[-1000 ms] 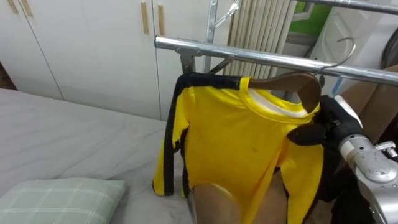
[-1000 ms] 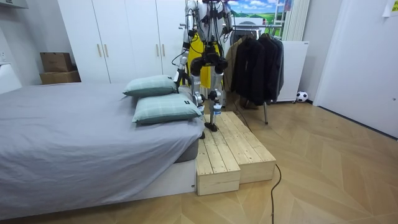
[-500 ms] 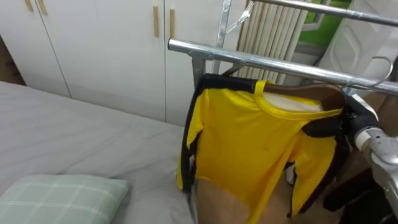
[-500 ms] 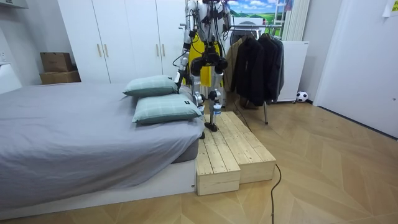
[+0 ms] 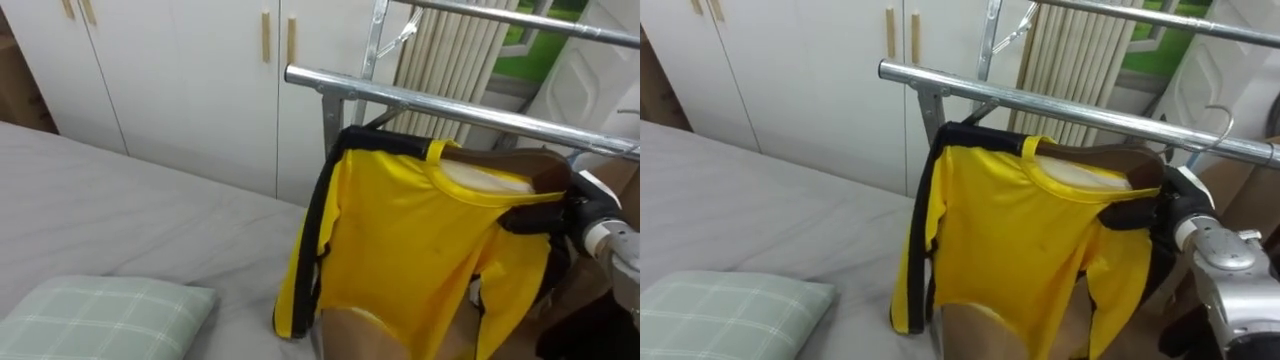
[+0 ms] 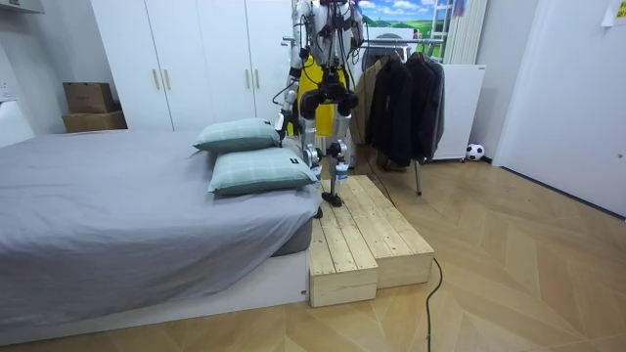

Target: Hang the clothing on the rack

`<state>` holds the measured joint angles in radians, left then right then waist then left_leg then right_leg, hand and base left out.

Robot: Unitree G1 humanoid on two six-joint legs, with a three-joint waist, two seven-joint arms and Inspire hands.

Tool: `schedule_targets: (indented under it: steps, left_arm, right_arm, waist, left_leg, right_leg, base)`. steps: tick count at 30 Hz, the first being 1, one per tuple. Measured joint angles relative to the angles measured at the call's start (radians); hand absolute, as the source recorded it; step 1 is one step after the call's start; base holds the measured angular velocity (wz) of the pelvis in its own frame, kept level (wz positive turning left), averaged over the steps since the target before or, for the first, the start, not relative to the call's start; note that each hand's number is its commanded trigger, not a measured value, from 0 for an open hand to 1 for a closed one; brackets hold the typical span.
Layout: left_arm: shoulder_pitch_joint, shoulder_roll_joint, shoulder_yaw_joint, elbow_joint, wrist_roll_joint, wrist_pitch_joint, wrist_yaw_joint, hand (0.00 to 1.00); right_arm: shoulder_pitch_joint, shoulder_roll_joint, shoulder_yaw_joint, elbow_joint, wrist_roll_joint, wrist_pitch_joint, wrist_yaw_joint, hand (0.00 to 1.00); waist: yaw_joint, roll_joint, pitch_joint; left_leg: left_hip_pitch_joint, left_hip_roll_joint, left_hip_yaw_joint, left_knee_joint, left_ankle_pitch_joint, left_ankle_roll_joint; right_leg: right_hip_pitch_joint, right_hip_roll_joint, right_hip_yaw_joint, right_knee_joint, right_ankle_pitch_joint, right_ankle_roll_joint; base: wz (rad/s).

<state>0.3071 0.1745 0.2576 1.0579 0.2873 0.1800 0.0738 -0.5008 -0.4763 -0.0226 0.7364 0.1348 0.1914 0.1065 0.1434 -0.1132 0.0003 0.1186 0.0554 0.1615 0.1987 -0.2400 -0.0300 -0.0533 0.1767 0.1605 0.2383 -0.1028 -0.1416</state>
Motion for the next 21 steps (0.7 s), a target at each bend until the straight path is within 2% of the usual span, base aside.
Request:
schedule_targets:
  steps: [13, 21]
  left_arm:
    - [-0.007, 0.004, -0.002, 0.001, 0.000, 0.000, -0.001, 0.00]
    - [-0.005, 0.019, -0.007, 0.001, -0.001, 0.001, -0.013, 0.00]
  right_arm:
    - [0.000, -0.006, 0.001, 0.059, -0.001, -0.005, 0.002, 1.00]
    - [0.000, -0.011, 0.002, 0.084, -0.002, -0.015, 0.047, 1.00]
  waist:
    - [-0.002, -0.004, 0.0055]
    - [-0.004, -0.013, 0.0112]
  left_leg:
    - [-0.002, 0.001, -0.003, -0.002, 0.000, 0.000]
    - [0.002, 0.002, -0.001, -0.002, 0.000, 0.000]
  right_leg:
    - [0.010, 0.000, 0.000, -0.015, 0.000, -0.002]
    - [0.015, 0.000, -0.003, -0.029, -0.001, -0.004]
  base:
    - [0.00]
    - [0.01]
